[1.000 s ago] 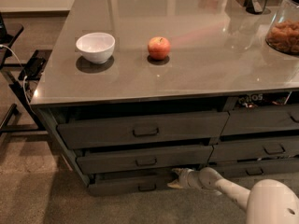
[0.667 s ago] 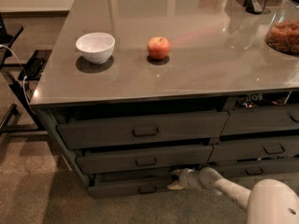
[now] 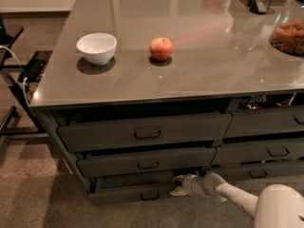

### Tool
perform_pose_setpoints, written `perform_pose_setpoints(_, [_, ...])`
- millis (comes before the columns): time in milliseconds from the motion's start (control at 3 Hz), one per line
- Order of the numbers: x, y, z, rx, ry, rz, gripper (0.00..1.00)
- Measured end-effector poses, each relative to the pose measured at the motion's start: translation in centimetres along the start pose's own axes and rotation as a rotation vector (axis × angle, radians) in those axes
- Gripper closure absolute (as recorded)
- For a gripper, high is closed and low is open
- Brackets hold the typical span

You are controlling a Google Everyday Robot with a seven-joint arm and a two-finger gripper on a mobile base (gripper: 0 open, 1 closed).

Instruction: Open bottom drawer

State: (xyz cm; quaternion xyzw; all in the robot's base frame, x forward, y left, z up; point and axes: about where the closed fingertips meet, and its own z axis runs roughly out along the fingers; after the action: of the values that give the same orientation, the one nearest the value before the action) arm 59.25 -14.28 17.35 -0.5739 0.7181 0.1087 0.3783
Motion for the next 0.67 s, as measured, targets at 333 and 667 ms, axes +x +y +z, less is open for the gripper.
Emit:
perform_pose_setpoints(333, [0.00, 0.00, 0.00, 0.000, 0.000, 0.000, 0.60])
perform_pose_setpoints(667, [0.02, 0.04, 0.08, -0.002, 0.001, 0.000, 0.36])
